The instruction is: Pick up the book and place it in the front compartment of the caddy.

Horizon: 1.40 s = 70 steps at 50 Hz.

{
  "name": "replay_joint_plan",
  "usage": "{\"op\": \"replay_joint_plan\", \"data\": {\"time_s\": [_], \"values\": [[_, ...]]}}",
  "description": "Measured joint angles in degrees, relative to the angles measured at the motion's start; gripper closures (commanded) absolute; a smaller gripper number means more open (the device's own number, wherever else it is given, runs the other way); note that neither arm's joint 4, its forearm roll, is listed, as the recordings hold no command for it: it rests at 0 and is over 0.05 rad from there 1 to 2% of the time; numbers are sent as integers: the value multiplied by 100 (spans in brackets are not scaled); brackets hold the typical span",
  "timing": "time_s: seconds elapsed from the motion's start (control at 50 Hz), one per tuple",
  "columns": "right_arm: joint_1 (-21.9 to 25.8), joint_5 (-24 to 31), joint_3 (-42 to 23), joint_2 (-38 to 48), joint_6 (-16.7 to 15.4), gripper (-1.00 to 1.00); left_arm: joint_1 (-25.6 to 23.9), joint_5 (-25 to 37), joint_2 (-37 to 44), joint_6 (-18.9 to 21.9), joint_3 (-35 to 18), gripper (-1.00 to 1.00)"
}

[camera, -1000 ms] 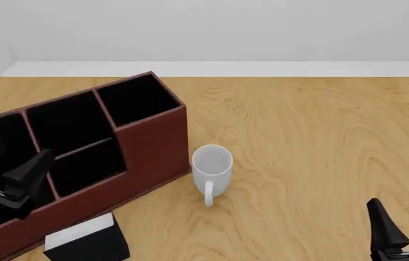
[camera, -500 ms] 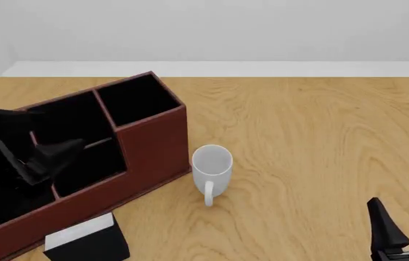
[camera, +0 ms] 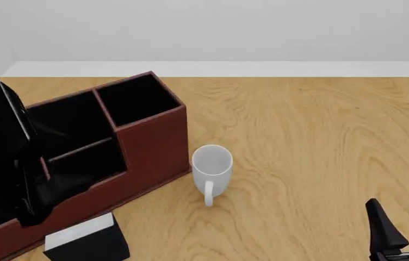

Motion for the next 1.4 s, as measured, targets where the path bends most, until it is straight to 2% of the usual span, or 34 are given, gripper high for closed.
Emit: {"op": "replay_joint_plan", "data": {"time_s": [0.18,0.42,0.7,0.96,1.4], "values": [[8,4,1,-2,-17,-100,6,478,167,350,-64,-100],[17,6,2,-3,-43,-100,84,708,266,856,81,-100],[5,6,5,0,-115,-100,-154,730,162,990,592,-100],[49,6,6,11,-176,-100,-251,413,174,955,1155,-100],[89,13,6,4,-225,-100,449,-542,529,1503,2051,-100]]}}
